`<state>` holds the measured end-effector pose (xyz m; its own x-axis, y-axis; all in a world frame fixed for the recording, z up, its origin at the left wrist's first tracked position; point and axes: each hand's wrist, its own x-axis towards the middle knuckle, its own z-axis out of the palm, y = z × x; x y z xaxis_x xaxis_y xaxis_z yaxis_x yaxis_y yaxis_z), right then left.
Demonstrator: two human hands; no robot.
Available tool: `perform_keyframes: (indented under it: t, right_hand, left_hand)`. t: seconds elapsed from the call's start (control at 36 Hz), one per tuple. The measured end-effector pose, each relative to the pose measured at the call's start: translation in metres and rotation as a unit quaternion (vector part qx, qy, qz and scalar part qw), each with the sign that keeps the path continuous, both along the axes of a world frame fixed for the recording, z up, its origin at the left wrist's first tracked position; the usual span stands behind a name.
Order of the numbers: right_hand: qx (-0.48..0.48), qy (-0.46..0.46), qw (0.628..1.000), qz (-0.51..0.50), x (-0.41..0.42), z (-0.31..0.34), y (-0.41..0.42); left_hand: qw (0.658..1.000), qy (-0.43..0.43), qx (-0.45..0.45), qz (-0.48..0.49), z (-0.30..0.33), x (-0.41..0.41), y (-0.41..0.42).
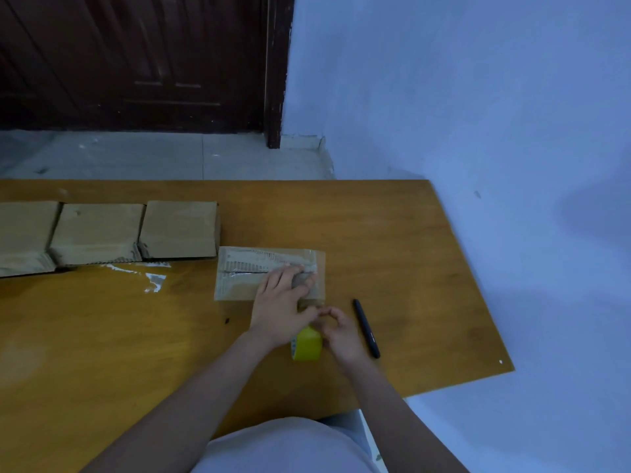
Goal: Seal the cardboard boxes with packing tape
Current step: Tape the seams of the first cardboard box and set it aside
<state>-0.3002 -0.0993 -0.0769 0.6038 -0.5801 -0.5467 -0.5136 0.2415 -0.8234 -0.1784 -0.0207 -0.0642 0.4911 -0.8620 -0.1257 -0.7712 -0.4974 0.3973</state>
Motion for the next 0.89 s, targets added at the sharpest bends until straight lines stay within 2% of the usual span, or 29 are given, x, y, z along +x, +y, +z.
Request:
perform_keyframes:
  t: [0.06, 0.19, 0.28, 0.61, 0.89]
  right_hand:
    - [-0.031, 0.008, 0.999, 0.0, 0.001, 0.002, 0.002]
    - [-0.109, 0.016, 0.994, -0.001, 0.001, 0.005, 0.004]
    - [-0.128, 0.019, 0.992, 0.006, 0.0, 0.006, 0.005]
    - [-0.184, 0.057, 0.981, 0.036, 0.004, 0.014, 0.001]
    - [-0.243, 0.125, 0.955, 0.112, 0.012, 0.028, -0.004]
  left_hand:
    - [0.999, -0.008, -0.025, 0.022, 0.0, 0.001, -0.003]
    - [0.99, -0.118, -0.076, 0.001, -0.019, 0.001, -0.003]
    - [0.984, -0.148, -0.096, 0.006, -0.023, 0.002, -0.003]
    - [0.972, -0.189, -0.137, 0.015, -0.032, -0.001, -0.004]
    - [0.971, -0.194, -0.134, 0.02, -0.035, -0.003, -0.005]
